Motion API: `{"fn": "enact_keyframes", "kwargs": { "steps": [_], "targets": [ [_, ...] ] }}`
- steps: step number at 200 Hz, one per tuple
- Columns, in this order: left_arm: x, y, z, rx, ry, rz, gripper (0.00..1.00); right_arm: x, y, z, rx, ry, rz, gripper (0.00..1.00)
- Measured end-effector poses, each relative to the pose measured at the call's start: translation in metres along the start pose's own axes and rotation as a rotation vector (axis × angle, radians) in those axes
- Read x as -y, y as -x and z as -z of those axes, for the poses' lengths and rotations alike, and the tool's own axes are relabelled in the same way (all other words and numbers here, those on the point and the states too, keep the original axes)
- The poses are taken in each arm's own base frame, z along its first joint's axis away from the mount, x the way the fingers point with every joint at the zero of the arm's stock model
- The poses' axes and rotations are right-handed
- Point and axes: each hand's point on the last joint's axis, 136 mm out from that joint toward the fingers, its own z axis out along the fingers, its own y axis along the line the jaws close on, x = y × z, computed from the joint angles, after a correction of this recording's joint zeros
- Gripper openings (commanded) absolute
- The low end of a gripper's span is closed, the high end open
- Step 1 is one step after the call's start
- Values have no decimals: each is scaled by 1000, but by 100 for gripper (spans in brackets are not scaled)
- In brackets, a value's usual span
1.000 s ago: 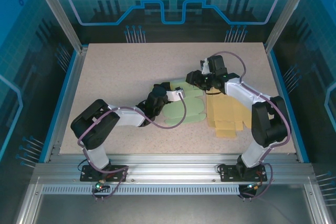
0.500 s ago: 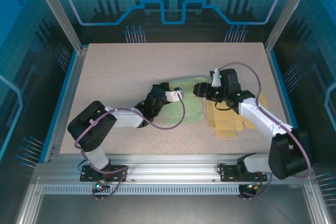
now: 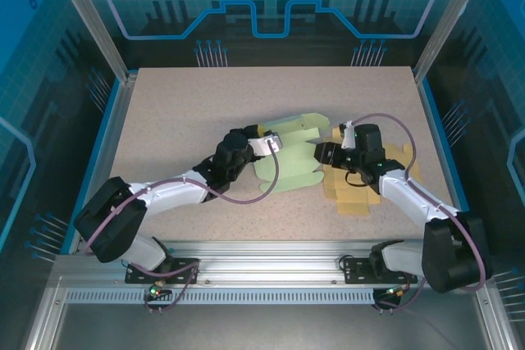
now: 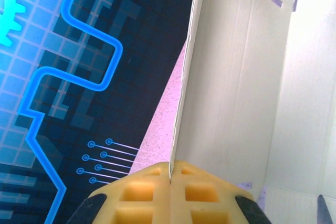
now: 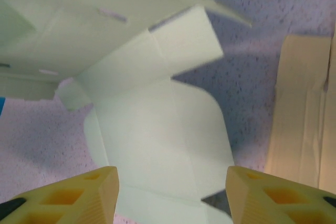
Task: Fold the paper box
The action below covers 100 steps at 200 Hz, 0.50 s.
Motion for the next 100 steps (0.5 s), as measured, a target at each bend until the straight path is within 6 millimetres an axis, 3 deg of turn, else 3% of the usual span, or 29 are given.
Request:
{"fn": "enact_keyframes", "kwargs": {
  "steps": [100],
  "targets": [
    [19, -2, 6, -11, -92, 10, 0, 19, 18, -42, 5, 9, -37, 58]
  ]
}}
